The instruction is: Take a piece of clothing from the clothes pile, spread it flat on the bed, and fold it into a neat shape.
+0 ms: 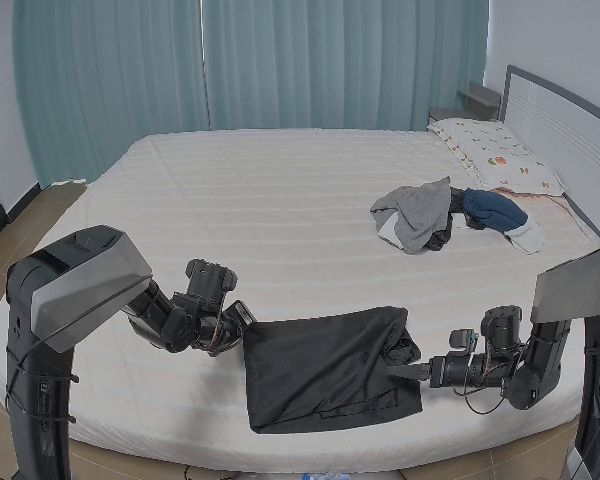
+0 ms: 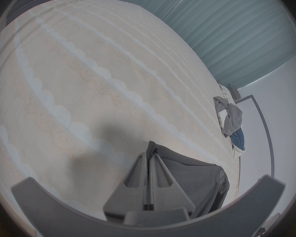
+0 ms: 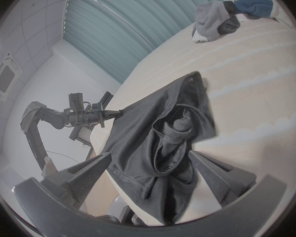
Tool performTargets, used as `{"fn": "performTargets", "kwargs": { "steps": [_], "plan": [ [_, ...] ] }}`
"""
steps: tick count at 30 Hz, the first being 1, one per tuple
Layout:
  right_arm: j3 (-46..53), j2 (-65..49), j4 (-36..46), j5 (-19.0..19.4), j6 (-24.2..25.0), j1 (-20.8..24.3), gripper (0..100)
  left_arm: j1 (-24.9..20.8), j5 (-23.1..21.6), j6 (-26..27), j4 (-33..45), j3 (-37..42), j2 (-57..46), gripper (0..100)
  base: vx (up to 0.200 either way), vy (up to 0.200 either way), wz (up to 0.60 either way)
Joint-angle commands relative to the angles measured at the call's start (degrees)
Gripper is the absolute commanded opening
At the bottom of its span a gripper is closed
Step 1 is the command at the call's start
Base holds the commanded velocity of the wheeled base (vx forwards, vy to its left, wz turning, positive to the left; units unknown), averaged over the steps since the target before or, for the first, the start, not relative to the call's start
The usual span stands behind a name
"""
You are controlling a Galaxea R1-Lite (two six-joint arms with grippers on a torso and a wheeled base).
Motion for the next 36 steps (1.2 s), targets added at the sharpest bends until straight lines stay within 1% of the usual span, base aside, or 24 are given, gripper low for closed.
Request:
{"fn": "performTargets", "kwargs": {
  "steps": [1,9,12,15,16,19,25,26,33,34,36],
  "plan": [
    [-1.2,1.01,0.05,-1.29,1.68,0.6,0,0.0,0.03,-0.07,-0.04,0.03,-0.01,0,0.0,0.0,0.0],
    [0.82,-0.39,-0.57,-1.81,5.11,-0.37,0,0.0,0.03,-0.07,-0.04,0.03,-0.01,0,0.0,0.0,0.0],
    [2.84,-2.68,-0.13,-1.99,7.04,-0.54,0,-0.17,0.12,0.1,-0.12,0.03,0.08,0,0.0,0.0,0.0],
    [4.33,-4.17,-0.04,-2.43,8.44,-0.45,0,-0.17,0.38,0.1,-0.12,-0.05,0.08,0,0.0,0.0,0.0],
    [5.3,-5.23,-0.13,-3.22,9.06,-0.63,0,-0.17,0.91,0.1,-0.12,-0.05,0.17,0,0.0,0.0,0.0],
    [6.71,-6.28,-0.13,-3.75,9.15,-0.81,0,-0.17,1.09,0.1,-0.12,-0.14,0.25,0,0.0,0.0,0.0],
    [8.9,-7.77,-0.65,-3.75,9.15,-1.33,0,-0.17,1.17,0.1,-0.12,-0.14,0.25,0,0.0,0.0,0.0],
    [9.61,-8.74,-0.65,-3.75,9.06,-2.04,0,-0.17,1.17,0.1,-0.12,-0.14,0.25,0,0.0,0.0,0.0],
    [13.65,-10.24,-0.83,-3.39,8.27,-2.21,0,-0.17,1.09,0.1,-0.12,-0.14,0.25,0,0.0,0.0,0.0],
    [14.35,-10.15,-0.83,-3.39,7.74,-2.48,0,-0.17,1.17,0.1,-0.12,-0.14,0.34,0,0.0,0.0,0.0],
    [16.02,-9.71,-0.83,-3.04,5.11,-3.27,0,-0.17,1.17,0.1,-0.04,-0.23,0.25,0,0.0,0.0,0.0]
  ]
}}
